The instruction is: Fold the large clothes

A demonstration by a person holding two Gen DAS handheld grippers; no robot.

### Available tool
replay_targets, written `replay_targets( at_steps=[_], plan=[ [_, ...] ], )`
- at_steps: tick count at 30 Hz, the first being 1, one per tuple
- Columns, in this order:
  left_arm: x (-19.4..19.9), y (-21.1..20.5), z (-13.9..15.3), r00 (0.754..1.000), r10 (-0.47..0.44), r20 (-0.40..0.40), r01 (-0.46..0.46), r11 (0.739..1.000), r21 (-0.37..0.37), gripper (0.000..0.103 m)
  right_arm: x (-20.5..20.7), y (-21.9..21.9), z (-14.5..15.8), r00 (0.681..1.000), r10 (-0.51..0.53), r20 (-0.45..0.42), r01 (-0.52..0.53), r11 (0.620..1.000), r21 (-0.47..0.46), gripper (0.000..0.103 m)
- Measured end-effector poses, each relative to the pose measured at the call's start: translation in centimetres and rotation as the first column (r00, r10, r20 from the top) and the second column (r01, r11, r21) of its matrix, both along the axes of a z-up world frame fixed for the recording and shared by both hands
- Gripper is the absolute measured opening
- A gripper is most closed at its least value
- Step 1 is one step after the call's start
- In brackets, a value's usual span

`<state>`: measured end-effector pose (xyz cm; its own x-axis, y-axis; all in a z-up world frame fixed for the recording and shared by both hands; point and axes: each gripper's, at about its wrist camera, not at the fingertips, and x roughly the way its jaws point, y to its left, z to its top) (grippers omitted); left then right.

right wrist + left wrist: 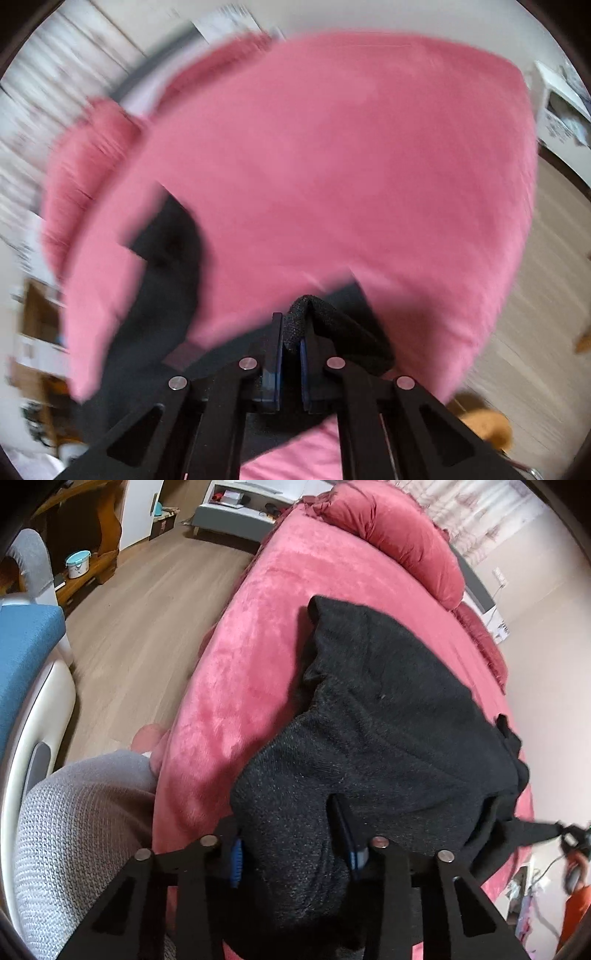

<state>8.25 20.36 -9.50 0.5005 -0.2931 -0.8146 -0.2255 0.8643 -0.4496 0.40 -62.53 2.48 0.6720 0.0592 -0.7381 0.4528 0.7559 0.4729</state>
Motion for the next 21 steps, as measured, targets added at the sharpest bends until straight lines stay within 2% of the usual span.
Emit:
replay_targets(
  at_steps=[2,4,6,8,11,12,14,15,16,18,21],
  plan=[
    [-0.4,0.0,0.5,1.000,-0.008,0.023,0.008,1.000,-0.003,0.037,-0.4,-0.1,4.8,0.991,0.013,0.132,-0.009,0.999,-0.037,0.007],
    [-0.7,-0.1,0.7,0.999,-0.012,0.034,0.013,1.000,-0.009,0.036,-2.3,-0.4,9.0,0.947,0.052,0.316,-0.030,0.997,-0.074,0.007],
    [-0.8,0.1,0.5,0.999,-0.008,0.033,0.009,1.000,-0.024,0.036,-3.8,-0.8,10.0,0.922,0.085,0.378,-0.037,0.991,-0.131,0.007],
    [-0.9,0.4,0.3,1.000,0.001,0.027,0.000,0.999,-0.041,0.036,-5.2,-1.9,8.2,0.923,0.072,0.378,-0.021,0.990,-0.136,0.007],
    [-0.6,0.5,0.0,1.000,0.003,0.014,-0.003,0.999,-0.053,0.037,-7.8,-5.4,1.3,0.968,-0.064,0.242,0.080,0.995,-0.056,0.007],
    [-0.5,0.3,-0.1,1.000,0.000,0.004,0.000,0.999,-0.045,0.038,-8.7,-6.8,-2.5,0.982,-0.148,0.120,0.156,0.986,-0.060,0.008],
    [-0.4,0.3,-0.4,1.000,0.000,-0.011,0.000,0.999,-0.043,0.041,-10.4,-8.0,-7.3,0.966,-0.252,-0.049,0.246,0.964,-0.102,0.013],
    [-0.4,0.3,-0.5,1.000,0.004,-0.016,-0.005,0.999,-0.048,0.044,-11.7,-8.8,-10.2,0.938,-0.315,-0.147,0.299,0.947,-0.119,0.017],
    [-0.5,0.4,-0.5,1.000,0.009,-0.018,-0.010,0.999,-0.052,0.046,-12.6,-9.2,-11.4,0.928,-0.333,-0.170,0.317,0.942,-0.111,0.019],
    [-0.7,0.6,-0.6,1.000,0.019,-0.020,-0.020,0.998,-0.064,0.052,-14.2,-9.3,-13.9,0.909,-0.366,-0.199,0.361,0.930,-0.062,0.030],
    [-0.7,0.7,-0.5,1.000,0.025,-0.012,-0.026,0.997,-0.075,0.056,-16.9,-9.6,-15.7,0.916,-0.380,-0.130,0.392,0.916,0.083,0.032]
  ],
)
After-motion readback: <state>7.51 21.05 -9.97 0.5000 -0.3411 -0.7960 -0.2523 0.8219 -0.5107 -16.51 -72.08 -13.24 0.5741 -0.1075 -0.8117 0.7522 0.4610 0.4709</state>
